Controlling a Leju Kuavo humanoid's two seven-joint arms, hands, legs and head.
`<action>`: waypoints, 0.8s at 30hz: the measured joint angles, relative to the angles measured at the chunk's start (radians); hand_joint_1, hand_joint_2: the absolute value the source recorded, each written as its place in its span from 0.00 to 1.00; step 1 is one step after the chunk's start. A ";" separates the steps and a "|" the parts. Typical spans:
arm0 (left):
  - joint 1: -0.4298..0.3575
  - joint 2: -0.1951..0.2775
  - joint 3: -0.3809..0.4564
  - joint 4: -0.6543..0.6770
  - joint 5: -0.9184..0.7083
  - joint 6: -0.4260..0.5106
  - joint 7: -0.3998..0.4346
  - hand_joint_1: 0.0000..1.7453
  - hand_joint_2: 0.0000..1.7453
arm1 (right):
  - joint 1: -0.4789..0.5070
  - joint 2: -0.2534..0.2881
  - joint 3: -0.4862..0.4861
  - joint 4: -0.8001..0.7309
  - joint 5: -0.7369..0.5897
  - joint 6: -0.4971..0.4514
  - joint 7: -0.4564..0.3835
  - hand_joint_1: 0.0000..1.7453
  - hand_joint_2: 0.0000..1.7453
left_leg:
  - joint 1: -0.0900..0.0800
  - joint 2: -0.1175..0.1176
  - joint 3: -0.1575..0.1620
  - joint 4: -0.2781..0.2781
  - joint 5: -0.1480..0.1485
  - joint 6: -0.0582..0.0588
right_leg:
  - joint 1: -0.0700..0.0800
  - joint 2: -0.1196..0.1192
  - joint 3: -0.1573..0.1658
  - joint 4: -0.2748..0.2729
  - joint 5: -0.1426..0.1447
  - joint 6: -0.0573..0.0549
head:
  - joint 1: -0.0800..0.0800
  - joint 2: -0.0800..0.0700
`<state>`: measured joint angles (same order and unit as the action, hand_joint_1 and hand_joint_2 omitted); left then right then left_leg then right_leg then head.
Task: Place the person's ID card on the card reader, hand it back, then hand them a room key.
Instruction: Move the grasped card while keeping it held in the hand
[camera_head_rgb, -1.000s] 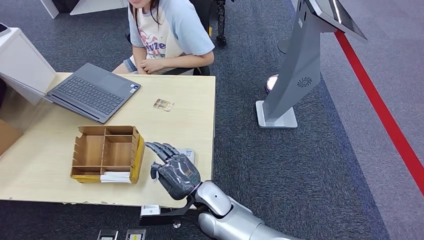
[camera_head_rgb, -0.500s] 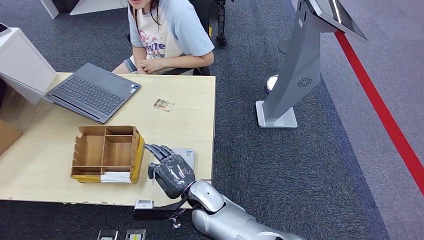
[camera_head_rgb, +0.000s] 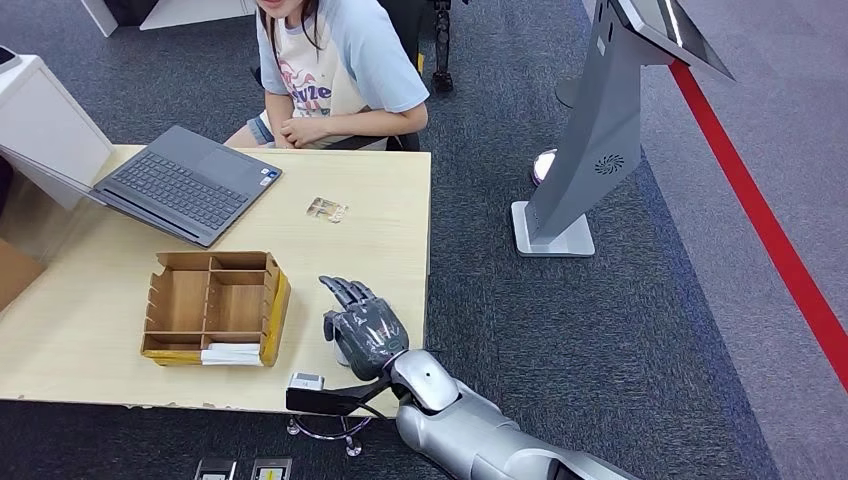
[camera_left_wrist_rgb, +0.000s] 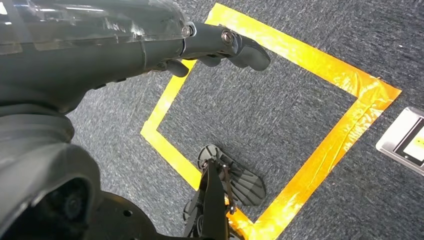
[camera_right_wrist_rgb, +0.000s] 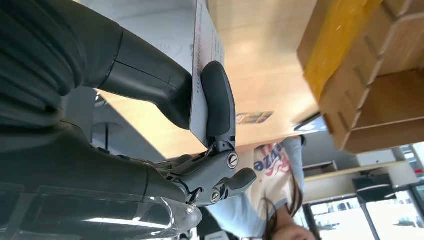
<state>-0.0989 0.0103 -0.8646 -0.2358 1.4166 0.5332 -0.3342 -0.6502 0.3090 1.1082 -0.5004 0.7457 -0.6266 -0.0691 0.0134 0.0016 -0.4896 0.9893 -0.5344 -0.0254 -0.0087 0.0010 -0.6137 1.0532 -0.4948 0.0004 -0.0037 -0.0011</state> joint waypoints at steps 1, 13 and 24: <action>0.000 0.000 -0.002 0.000 -0.002 0.000 0.002 0.00 0.00 | -0.006 -0.001 0.000 0.006 0.010 -0.011 0.010 1.00 1.00 | 0.000 0.000 0.000 0.000 0.000 0.000 | 0.000 0.000 0.000 0.000 0.000 0.000 | 0.000 0.000; 0.000 0.002 -0.025 0.000 -0.014 -0.004 0.015 0.00 0.00 | -0.041 -0.034 0.000 0.043 0.033 -0.060 0.063 1.00 1.00 | 0.000 0.000 0.000 0.000 0.000 0.000 | 0.000 0.000 0.000 0.000 0.000 0.000 | 0.000 0.000; 0.000 0.002 -0.031 0.000 -0.001 0.005 0.017 0.00 0.00 | -0.040 -0.031 0.000 0.062 0.041 -0.043 0.046 1.00 1.00 | 0.000 0.000 0.000 0.000 0.000 0.000 | 0.000 0.000 0.000 0.000 0.000 0.000 | 0.000 0.000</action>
<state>-0.0989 0.0118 -0.8953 -0.2358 1.4158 0.5378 -0.3169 -0.6903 0.2778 1.1082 -0.4386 0.7863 -0.6700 -0.0236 0.0134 0.0018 -0.4894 0.9895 -0.5344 -0.0254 -0.0087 0.0012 -0.6136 1.0531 -0.4947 0.0004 -0.0038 -0.0011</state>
